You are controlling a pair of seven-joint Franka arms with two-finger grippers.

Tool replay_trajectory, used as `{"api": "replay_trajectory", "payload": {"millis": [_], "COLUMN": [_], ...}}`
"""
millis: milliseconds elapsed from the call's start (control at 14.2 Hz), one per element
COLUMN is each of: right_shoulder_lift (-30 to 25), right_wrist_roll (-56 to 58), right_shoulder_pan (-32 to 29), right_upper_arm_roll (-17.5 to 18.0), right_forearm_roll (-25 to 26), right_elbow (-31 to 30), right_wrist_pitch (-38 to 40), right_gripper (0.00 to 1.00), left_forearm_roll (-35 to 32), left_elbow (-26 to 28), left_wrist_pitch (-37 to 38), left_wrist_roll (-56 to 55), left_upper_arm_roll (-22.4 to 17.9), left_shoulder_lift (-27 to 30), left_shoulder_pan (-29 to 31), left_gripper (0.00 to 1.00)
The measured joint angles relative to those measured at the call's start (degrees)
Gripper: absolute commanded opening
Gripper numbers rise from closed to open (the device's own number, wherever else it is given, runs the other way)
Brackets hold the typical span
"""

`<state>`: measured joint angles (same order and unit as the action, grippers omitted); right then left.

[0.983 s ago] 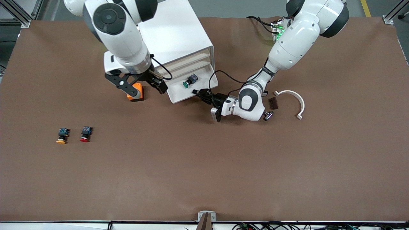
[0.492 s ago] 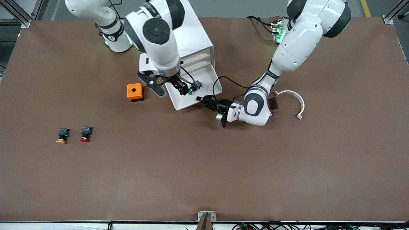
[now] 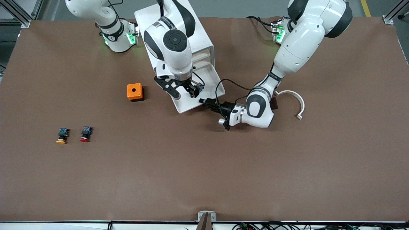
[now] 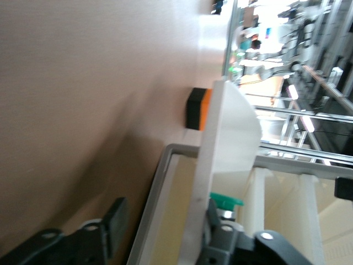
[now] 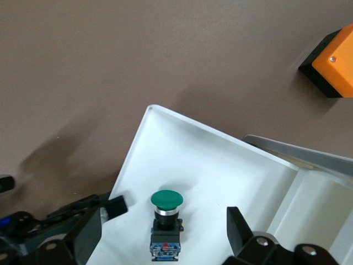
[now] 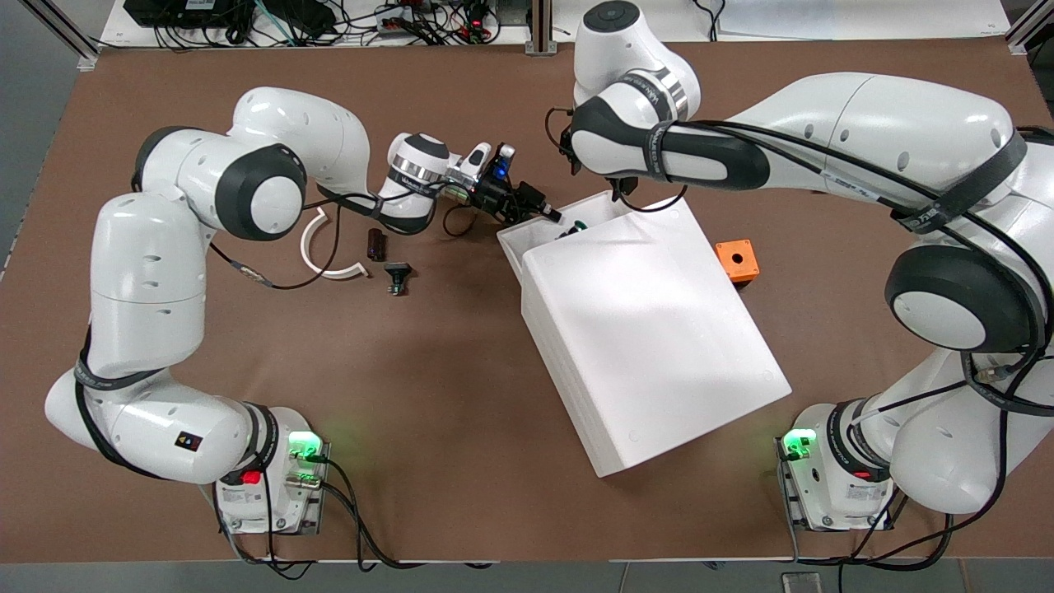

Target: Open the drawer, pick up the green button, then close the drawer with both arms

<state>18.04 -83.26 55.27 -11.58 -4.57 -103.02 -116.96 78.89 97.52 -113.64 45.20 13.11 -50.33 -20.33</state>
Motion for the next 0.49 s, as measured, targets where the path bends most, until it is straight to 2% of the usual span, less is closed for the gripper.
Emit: {"api": "replay_trajectory", "payload": {"millis": [492], "right_shoulder_lift": [4.75], "right_wrist_roll": [0.07], "right_shoulder_pan": [3.74], "right_upper_arm_roll": [0.04], "right_forearm_roll": [-0.86], "right_elbow": [-0.25], "right_wrist_pitch": [-5.99], "right_gripper": [1.00], "left_forearm_roll": [-24.17], "left_elbow": [-6.35], "left_wrist_pitch": [-0.25], "left_wrist_roll": [-26.22], "left_upper_arm_roll": [-0.27], "left_shoulder_lift": [3.48], "left_shoulder_pan": [4.58], "left_gripper": [1.00]}}
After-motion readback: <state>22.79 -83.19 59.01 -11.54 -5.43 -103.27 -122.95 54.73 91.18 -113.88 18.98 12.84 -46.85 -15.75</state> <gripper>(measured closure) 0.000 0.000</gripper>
